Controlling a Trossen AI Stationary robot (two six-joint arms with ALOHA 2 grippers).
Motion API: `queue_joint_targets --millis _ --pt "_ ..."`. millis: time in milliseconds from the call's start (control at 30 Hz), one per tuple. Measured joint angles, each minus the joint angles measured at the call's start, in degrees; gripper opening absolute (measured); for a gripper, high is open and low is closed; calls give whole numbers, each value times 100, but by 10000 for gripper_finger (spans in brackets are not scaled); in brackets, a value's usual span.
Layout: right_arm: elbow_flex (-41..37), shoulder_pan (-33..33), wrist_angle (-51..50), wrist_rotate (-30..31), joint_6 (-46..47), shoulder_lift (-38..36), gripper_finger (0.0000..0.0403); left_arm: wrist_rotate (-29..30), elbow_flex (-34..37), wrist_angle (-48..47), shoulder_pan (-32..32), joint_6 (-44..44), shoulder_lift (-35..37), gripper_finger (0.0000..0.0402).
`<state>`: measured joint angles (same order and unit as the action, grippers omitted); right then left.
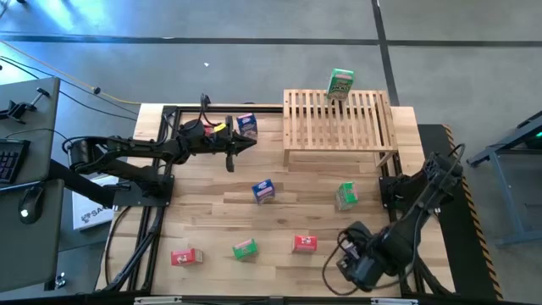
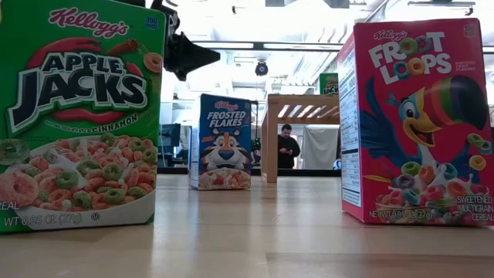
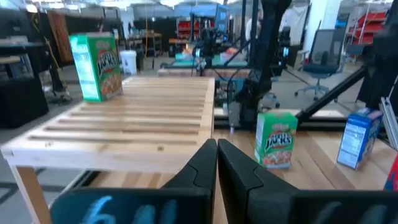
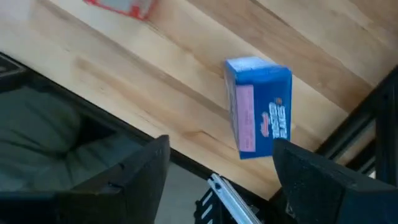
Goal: Stack cereal on shelf
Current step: Put the bottom right blue cereal box on the shelf
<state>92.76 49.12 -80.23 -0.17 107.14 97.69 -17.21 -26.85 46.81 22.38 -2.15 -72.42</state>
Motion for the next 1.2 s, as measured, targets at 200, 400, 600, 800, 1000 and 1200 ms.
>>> queue_joint_targets --millis 200,400,600,800,1000,1200 --pt "-523 88 220 -233 -24 11 272 0 0 302 -6 38 0 5" --pt "-1022 79 559 -411 -194 9 272 2 0 392 -8 39 0 5" --pt "-1321 81 717 -483 -108 -11 270 2 -76 402 -22 58 0 5" --pt "-1165 49 681 -370 -62 5 258 4 -76 383 -38 52 0 5" --pt "-773 -68 391 -315 -63 11 262 4 -76 389 -43 48 0 5" --pt "-543 -162 -293 -385 -66 11 294 4 -76 389 -43 45 0 5"
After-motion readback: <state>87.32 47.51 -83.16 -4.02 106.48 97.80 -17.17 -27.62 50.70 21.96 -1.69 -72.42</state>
